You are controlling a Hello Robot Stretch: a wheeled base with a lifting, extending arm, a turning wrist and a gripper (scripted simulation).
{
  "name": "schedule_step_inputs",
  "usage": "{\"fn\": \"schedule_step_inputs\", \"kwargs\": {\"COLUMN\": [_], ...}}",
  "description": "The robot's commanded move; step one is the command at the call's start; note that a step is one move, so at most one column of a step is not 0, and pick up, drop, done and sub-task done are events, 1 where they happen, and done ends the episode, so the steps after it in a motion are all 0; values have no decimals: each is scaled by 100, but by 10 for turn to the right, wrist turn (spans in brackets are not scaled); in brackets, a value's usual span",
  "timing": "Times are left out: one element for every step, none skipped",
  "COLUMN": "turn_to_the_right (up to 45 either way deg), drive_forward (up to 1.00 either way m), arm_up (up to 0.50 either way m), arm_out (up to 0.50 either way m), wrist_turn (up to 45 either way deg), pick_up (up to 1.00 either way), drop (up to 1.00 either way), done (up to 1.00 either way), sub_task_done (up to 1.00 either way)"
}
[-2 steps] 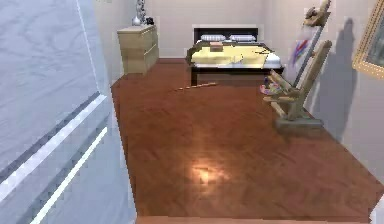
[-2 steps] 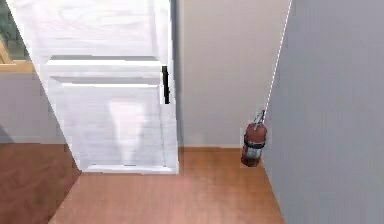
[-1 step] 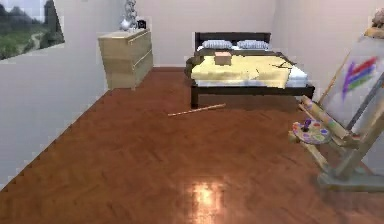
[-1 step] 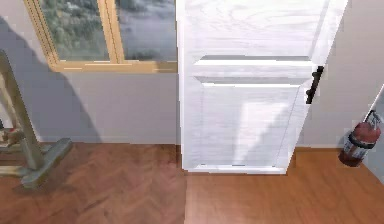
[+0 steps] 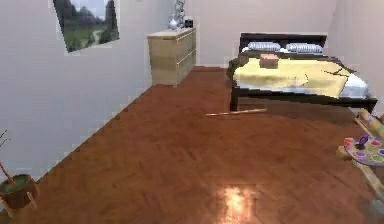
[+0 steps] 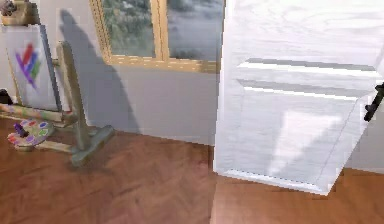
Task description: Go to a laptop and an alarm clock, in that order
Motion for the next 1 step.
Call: {"fn": "schedule_step_inputs", "kwargs": {"turn_to_the_right": [0], "drive_forward": [15], "arm_up": [0], "arm_out": [0], "wrist_turn": [0], "pick_up": [0], "drop": [0], "done": [0], "sub_task_done": [0]}}
